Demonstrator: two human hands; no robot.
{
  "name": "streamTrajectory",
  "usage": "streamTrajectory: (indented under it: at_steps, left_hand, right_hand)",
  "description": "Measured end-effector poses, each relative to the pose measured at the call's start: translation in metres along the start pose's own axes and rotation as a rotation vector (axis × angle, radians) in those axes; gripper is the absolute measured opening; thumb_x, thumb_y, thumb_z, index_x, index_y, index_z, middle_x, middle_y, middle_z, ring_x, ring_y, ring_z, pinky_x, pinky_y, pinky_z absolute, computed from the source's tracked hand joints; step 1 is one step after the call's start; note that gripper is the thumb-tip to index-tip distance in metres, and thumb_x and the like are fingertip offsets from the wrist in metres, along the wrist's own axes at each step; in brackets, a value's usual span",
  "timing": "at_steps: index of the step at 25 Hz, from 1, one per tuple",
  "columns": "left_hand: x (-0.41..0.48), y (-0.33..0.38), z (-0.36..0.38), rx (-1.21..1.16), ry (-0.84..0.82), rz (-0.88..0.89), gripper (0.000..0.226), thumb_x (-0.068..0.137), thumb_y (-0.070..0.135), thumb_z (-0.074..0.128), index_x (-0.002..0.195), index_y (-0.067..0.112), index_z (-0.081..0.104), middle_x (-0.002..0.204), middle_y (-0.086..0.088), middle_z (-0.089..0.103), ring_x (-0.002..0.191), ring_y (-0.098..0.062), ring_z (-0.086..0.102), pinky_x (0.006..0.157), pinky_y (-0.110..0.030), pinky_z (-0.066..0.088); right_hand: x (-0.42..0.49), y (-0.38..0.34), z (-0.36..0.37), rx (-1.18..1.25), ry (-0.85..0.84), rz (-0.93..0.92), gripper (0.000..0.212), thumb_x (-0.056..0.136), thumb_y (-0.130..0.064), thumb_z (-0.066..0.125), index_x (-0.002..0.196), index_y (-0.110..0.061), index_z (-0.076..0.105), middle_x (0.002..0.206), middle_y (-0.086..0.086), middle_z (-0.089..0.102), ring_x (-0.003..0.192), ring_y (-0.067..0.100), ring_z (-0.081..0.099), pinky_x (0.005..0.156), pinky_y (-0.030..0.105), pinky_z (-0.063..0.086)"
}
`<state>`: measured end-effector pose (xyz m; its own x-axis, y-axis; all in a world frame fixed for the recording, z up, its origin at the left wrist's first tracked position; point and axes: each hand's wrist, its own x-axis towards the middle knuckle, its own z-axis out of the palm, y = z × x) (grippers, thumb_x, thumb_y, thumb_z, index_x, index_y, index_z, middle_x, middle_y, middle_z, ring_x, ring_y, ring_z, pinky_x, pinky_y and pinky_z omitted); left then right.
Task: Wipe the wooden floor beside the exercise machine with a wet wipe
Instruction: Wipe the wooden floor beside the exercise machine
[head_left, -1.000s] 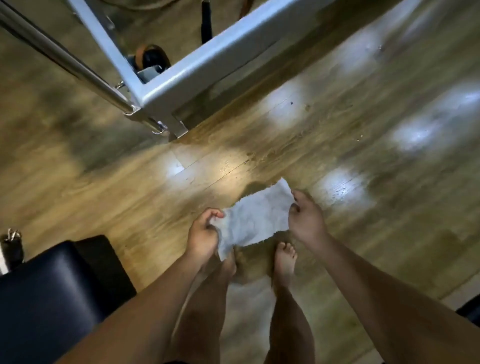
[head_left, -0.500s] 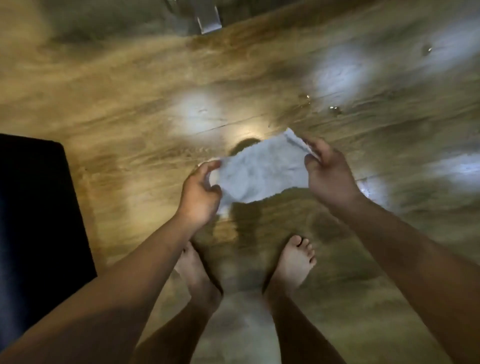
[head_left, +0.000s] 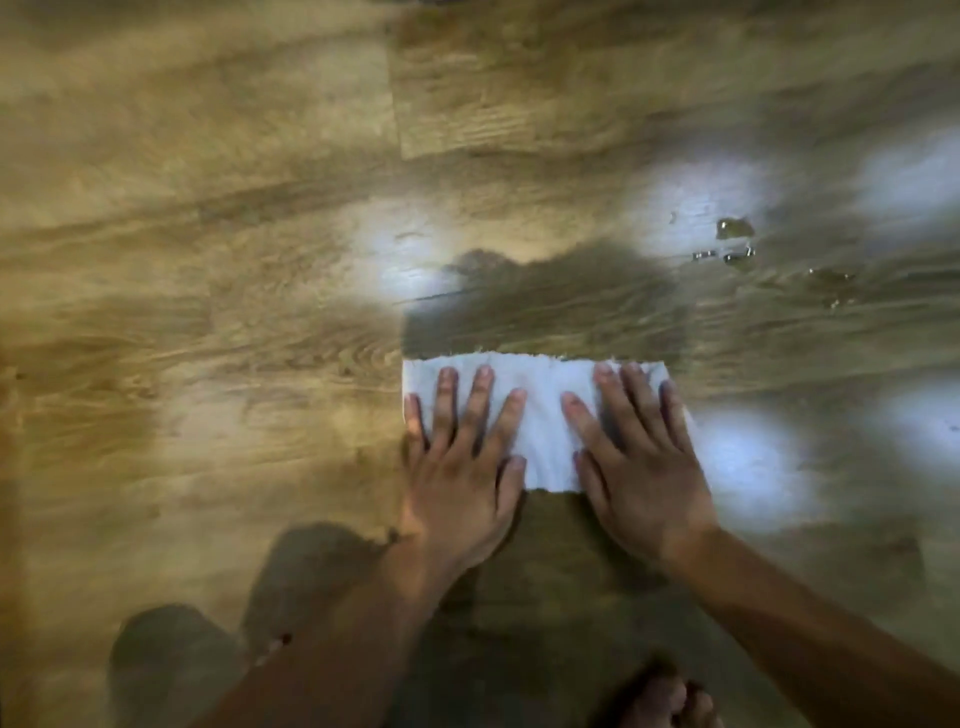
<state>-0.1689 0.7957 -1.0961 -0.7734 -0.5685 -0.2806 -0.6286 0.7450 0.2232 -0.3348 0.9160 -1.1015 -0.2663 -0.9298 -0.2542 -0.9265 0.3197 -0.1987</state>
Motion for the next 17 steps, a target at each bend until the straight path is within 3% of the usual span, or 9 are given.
streamTrajectory:
  at_steps: [2, 7, 12, 17]
  left_hand:
    - [0.009, -0.006, 0.000, 0.002, 0.041, -0.001, 0.065, 0.094, 0.044, 0.040, 0.155, 0.026, 0.026, 0.164, -0.007, 0.011, 0.151, -0.035, 0.003, 0.116, -0.065, 0.010]
    - [0.076, -0.041, -0.016, 0.092, 0.087, 0.174, 0.067, 0.094, 0.049, 0.037, 0.156, 0.027, 0.023, 0.164, -0.009, 0.011, 0.150, -0.037, 0.004, 0.115, -0.065, 0.012]
    - [0.141, -0.052, -0.037, 0.087, 0.075, -0.045, 0.070, 0.091, 0.049, 0.029, 0.156, 0.025, 0.016, 0.165, -0.010, 0.004, 0.150, -0.036, -0.004, 0.117, -0.062, -0.001]
    - [0.137, -0.049, -0.035, 0.057, 0.071, -0.067, 0.070, 0.093, 0.050, 0.027, 0.157, 0.026, 0.011, 0.165, -0.008, -0.002, 0.150, -0.035, -0.011, 0.118, -0.059, -0.006]
  right_hand:
    - [0.019, 0.010, -0.005, -0.022, 0.014, -0.010, 0.060, 0.096, -0.041, 0.034, 0.154, -0.027, 0.027, 0.163, 0.013, 0.017, 0.151, 0.035, 0.010, 0.119, 0.059, 0.014]
    - [0.106, 0.042, -0.030, -0.117, 0.068, -0.184, 0.063, 0.094, -0.045, 0.039, 0.153, -0.028, 0.029, 0.163, 0.011, 0.020, 0.151, 0.034, 0.014, 0.120, 0.058, 0.012]
    - [0.164, 0.047, -0.038, -0.132, 0.073, -0.152, 0.064, 0.095, -0.048, 0.027, 0.155, -0.028, 0.021, 0.164, 0.012, 0.014, 0.152, 0.035, 0.008, 0.121, 0.055, 0.001]
    - [0.165, 0.044, -0.043, -0.103, 0.033, -0.142, 0.064, 0.095, -0.049, 0.021, 0.156, -0.029, 0.015, 0.165, 0.012, 0.007, 0.152, 0.034, 0.001, 0.121, 0.053, -0.004]
